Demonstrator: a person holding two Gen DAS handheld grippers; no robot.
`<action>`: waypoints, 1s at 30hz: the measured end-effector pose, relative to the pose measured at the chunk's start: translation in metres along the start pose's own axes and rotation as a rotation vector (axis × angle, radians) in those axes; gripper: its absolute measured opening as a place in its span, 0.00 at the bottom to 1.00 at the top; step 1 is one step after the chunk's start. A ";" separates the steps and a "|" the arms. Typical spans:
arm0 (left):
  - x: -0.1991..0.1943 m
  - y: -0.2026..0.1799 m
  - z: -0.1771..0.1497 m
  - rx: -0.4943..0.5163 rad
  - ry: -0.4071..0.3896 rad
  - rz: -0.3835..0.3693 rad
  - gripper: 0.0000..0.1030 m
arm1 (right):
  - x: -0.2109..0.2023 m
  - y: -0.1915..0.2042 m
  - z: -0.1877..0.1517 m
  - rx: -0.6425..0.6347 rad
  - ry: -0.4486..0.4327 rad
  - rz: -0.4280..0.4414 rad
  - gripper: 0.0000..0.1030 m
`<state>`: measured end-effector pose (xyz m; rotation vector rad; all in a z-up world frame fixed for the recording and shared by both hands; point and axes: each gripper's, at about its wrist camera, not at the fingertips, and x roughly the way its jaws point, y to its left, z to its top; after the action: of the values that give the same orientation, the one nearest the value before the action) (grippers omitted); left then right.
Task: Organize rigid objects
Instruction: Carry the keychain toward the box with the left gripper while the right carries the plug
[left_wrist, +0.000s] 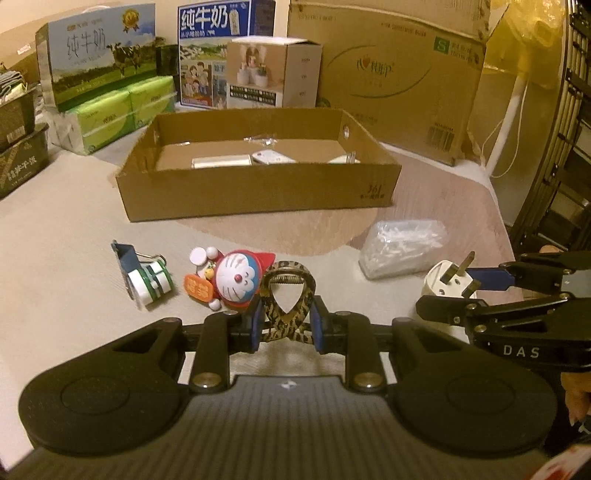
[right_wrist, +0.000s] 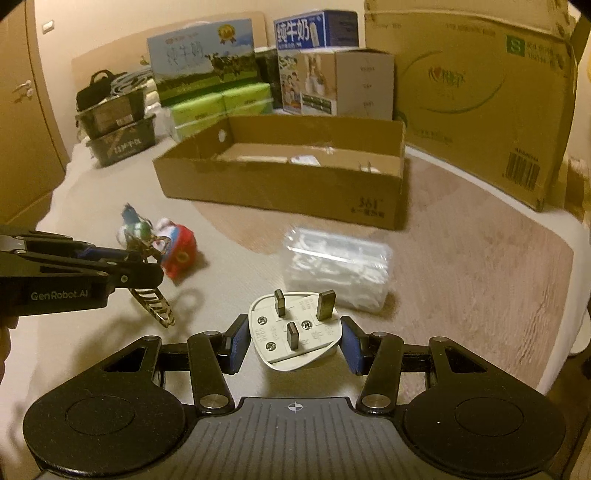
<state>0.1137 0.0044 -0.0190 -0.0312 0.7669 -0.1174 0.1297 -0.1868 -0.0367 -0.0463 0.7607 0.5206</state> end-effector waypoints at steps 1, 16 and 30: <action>-0.003 0.000 0.001 0.001 -0.005 0.003 0.22 | -0.001 0.001 0.002 -0.001 -0.003 0.001 0.50; -0.041 0.010 0.002 -0.018 -0.059 0.024 0.22 | -0.023 0.022 0.016 -0.019 -0.044 0.022 0.50; -0.053 0.022 0.017 -0.021 -0.093 0.035 0.22 | -0.029 0.029 0.024 -0.038 -0.058 0.030 0.50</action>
<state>0.0892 0.0323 0.0282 -0.0425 0.6752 -0.0739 0.1139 -0.1686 0.0042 -0.0555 0.6957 0.5625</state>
